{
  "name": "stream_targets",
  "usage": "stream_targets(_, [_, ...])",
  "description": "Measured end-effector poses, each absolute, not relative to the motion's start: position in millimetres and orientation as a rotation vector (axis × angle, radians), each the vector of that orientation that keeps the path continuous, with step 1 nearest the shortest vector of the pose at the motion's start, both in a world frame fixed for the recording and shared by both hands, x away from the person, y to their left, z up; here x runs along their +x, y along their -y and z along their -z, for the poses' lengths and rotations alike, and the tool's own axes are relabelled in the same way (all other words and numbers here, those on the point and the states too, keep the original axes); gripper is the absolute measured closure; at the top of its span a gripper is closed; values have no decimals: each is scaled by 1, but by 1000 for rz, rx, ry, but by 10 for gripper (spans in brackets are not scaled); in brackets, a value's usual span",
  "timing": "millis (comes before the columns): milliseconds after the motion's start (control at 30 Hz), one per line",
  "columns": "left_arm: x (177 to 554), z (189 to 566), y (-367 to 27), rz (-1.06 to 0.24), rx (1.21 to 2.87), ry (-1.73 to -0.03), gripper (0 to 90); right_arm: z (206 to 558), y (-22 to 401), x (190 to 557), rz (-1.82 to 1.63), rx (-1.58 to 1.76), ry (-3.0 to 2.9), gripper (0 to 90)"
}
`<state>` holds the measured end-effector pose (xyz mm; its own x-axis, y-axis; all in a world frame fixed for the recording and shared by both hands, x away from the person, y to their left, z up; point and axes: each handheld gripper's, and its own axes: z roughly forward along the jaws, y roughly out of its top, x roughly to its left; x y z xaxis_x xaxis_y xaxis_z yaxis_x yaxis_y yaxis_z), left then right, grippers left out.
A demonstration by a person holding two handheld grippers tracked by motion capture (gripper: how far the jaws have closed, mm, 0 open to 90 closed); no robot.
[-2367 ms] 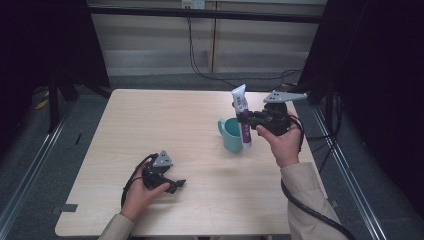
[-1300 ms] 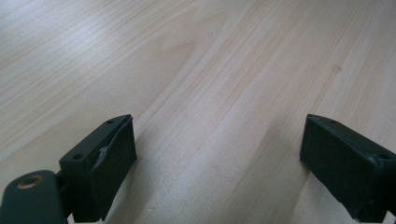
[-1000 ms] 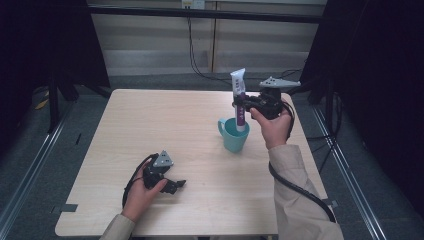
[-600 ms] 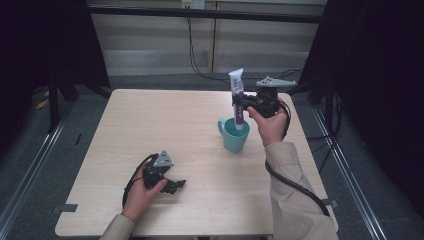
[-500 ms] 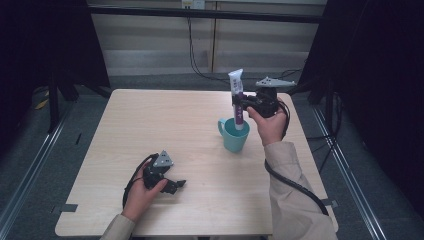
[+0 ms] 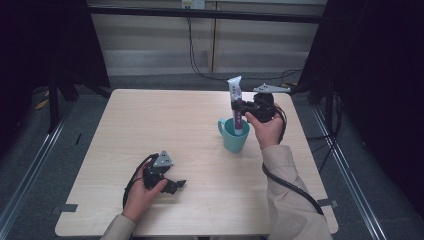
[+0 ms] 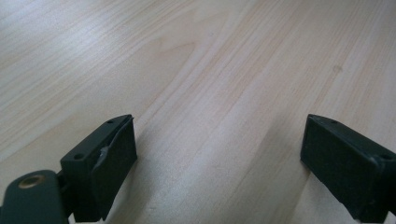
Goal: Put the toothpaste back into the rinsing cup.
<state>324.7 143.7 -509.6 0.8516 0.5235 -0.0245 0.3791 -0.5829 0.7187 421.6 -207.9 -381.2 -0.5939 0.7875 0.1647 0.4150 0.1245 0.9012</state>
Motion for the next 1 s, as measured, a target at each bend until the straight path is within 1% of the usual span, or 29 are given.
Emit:
stream_targets(367, [325, 509, -144, -245, 2268, -646, 102, 405, 209, 422, -1440, 1209, -2064, 748])
stream_targets(1000, [325, 509, -144, -245, 2267, -646, 102, 427, 212, 420, -1417, 1240, -2079, 744])
